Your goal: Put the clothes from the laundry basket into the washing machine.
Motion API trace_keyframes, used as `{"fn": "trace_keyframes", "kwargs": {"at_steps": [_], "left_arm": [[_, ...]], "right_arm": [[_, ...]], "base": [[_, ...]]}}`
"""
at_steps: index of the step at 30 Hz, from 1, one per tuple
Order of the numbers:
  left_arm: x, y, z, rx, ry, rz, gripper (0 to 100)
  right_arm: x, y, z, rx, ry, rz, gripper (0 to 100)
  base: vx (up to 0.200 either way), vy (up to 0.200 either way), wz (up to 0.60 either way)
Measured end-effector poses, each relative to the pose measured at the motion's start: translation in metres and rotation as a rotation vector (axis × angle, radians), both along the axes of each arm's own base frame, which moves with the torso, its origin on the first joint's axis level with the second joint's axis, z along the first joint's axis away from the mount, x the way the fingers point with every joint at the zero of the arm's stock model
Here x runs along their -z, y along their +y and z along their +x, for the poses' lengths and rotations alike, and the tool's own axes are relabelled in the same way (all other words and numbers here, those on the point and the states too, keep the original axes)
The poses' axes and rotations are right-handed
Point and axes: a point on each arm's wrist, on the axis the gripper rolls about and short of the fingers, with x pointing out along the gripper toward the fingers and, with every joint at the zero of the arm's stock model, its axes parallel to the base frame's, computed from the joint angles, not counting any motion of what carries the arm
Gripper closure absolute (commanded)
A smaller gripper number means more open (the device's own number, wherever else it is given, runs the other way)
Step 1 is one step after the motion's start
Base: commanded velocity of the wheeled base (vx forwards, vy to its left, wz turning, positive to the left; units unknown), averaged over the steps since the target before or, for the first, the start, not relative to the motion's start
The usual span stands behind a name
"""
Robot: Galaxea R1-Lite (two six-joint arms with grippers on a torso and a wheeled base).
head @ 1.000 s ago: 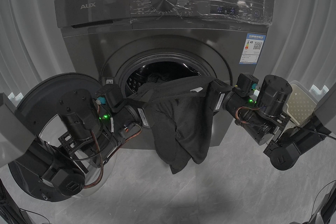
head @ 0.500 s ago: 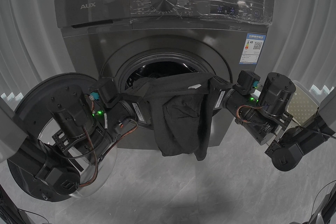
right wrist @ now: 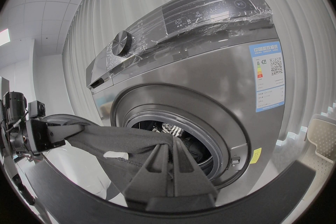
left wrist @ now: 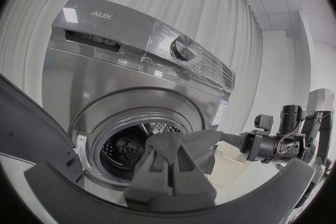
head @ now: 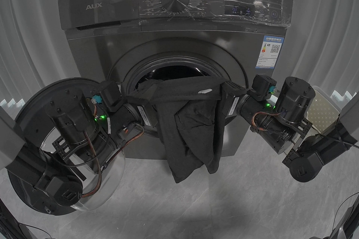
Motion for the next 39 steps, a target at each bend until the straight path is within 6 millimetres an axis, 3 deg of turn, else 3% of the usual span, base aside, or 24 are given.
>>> {"fn": "trace_keyframes", "kwargs": {"at_steps": [10,16,17,29,34,39], "left_arm": [[-0.008,0.002,-0.001,-0.004,-0.022,-0.016,100],[-0.015,0.0,-0.001,0.003,-0.044,-0.032,100],[-0.016,-0.001,-0.001,0.005,-0.049,-0.036,100],[-0.018,-0.008,0.007,0.007,-0.057,-0.042,100],[-0.015,-0.011,0.014,-0.004,-0.05,-0.038,100],[-0.012,-0.014,0.02,-0.01,-0.043,-0.034,100]], "right_arm": [[0.005,0.006,-0.004,-0.021,0.01,-0.013,100],[0.02,0.01,-0.006,-0.057,0.046,-0.045,100],[0.024,0.011,-0.006,-0.063,0.054,-0.051,0],[0.069,0.024,-0.002,-0.093,0.154,-0.127,0],[0.092,0.023,-0.018,-0.129,0.23,-0.191,0],[0.104,0.033,-0.041,-0.248,0.254,-0.229,0]], "base": [[0.0,0.0,0.0],[0.0,0.0,0.0],[0.0,0.0,0.0],[0.0,0.0,0.0],[0.0,0.0,0.0],[0.0,0.0,0.0]]}}
